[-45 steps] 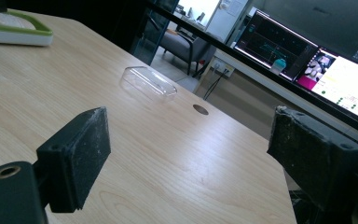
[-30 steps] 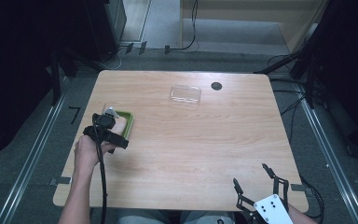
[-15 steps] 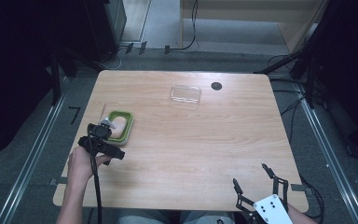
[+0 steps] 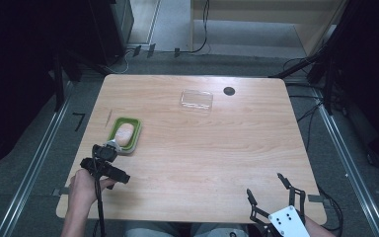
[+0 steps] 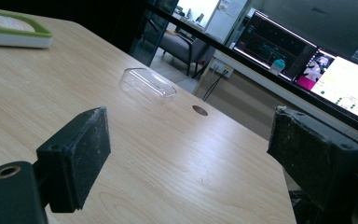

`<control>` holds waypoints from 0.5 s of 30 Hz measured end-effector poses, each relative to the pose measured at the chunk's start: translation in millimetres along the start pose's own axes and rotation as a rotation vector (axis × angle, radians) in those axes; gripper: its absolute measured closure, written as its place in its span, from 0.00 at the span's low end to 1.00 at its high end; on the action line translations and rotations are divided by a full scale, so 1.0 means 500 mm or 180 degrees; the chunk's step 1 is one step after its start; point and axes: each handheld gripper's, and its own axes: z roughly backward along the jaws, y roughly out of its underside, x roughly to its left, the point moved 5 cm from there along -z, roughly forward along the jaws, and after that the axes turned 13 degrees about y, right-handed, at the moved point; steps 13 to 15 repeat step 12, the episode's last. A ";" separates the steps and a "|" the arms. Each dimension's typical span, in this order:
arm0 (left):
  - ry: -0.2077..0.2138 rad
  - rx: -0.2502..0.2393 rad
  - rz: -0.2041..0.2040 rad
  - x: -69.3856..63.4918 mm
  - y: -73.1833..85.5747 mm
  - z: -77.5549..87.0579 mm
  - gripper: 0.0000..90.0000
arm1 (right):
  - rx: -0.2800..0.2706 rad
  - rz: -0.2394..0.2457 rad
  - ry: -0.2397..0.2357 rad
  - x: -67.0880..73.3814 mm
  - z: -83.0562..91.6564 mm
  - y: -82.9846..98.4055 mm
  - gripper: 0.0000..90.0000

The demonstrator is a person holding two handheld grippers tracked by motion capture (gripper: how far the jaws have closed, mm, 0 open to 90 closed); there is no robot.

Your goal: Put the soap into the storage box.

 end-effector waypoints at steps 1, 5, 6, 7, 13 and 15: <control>-0.0001 0.0017 0.0005 0.000 0.009 -0.003 0.00 | -0.0001 0.0002 0.0001 0.000 0.000 0.000 0.15; 0.0000 0.0045 0.0003 0.000 0.024 -0.010 0.00 | -0.0002 0.0011 0.0002 0.000 0.000 0.000 0.15; 0.0012 0.0077 0.0012 0.001 0.032 -0.014 0.00 | -0.0003 0.0011 0.0004 -0.001 0.000 0.000 0.15; 0.0004 0.0071 0.0021 0.005 0.034 -0.015 0.00 | -0.0008 0.0013 0.0009 -0.001 0.000 0.000 0.15; 0.0029 0.0033 0.0076 0.012 0.033 -0.018 0.00 | -0.0008 0.0011 0.0004 -0.001 -0.001 0.001 0.15; 0.0029 0.0033 0.0076 0.012 0.033 -0.018 0.00 | -0.0008 0.0011 0.0004 -0.001 -0.001 0.001 0.15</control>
